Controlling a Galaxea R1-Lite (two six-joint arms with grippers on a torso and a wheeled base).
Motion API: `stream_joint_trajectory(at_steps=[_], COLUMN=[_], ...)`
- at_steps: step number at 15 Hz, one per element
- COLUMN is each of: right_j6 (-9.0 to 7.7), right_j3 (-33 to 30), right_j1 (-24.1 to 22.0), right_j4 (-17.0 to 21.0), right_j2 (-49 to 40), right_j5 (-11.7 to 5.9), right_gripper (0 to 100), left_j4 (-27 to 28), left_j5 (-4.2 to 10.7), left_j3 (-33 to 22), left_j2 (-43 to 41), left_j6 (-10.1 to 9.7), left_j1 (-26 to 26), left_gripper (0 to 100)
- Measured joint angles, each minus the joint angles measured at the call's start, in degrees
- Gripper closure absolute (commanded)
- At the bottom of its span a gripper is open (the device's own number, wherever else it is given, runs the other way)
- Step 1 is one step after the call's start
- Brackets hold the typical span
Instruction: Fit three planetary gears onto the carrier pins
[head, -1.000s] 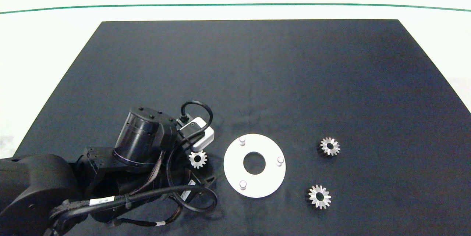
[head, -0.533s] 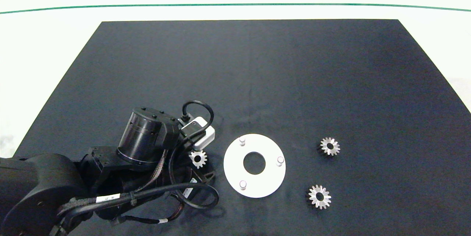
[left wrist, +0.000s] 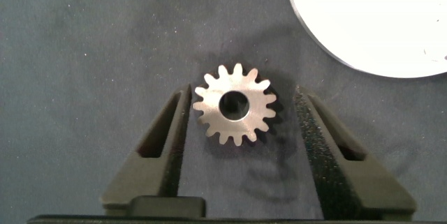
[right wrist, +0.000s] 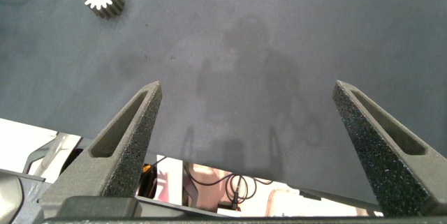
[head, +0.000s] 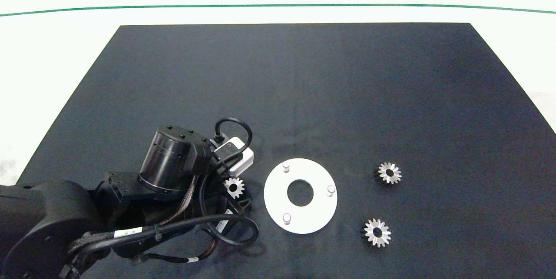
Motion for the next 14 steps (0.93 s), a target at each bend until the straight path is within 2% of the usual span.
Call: stream_joint_trajectory(at_steps=[14], right_j6=[0.02], right_j3=[-0.06], right_j1=[0.02], right_j4=[0.00], right_j2=[0.00], right_j5=[0.00], right_gripper=[0], left_j4=[-1.07], left_j5=[0.00], left_j3=[-0.15], left_j2=[1.01], left_j6=[0.38], left_j1=[0.09], left_gripper=[73])
